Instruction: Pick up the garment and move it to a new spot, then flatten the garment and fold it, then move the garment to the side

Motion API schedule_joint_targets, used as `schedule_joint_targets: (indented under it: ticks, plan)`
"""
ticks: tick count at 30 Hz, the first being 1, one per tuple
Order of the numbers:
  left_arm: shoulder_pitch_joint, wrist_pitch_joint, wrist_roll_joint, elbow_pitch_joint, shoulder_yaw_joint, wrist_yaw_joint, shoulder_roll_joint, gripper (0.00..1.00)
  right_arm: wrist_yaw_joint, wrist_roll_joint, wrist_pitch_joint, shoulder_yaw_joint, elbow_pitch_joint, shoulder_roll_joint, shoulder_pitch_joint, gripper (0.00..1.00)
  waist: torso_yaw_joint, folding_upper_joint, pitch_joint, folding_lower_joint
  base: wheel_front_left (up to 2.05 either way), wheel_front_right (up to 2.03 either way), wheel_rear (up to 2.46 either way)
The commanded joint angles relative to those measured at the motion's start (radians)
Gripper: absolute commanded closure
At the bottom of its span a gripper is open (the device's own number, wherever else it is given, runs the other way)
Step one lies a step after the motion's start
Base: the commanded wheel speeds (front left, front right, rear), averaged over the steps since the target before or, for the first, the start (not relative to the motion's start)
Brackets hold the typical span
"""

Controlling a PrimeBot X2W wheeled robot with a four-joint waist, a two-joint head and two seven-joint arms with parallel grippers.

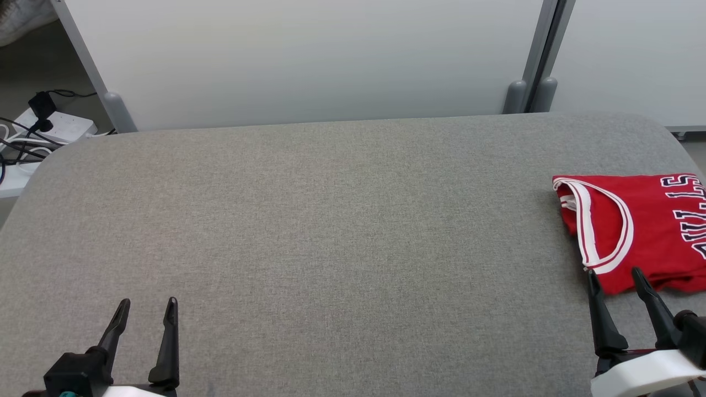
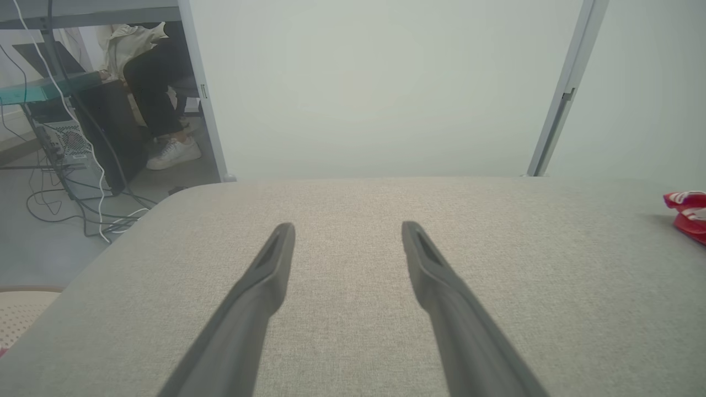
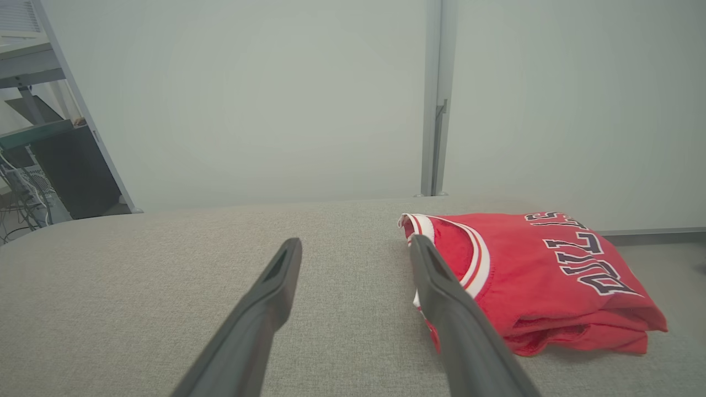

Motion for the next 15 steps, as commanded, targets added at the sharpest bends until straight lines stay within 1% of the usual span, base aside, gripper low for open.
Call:
schedule_joint_targets:
  ticks: [1,15]
  plan:
    - [-0.037,0.000,-0.011,-0.028,0.045,0.012,0.028,0.00,0.000,-0.006,0.001,0.019,-0.034,-0.013,-0.018,0.00,0.002,-0.0001,0.000,0.0000,0.00,0.00,0.00]
    - [-0.039,0.006,-0.016,-0.040,0.039,0.015,0.032,0.00,0.000,-0.007,0.006,0.020,-0.042,-0.006,-0.018,0.00,0.004,-0.0001,0.005,0.0000,0.00,0.00,0.00]
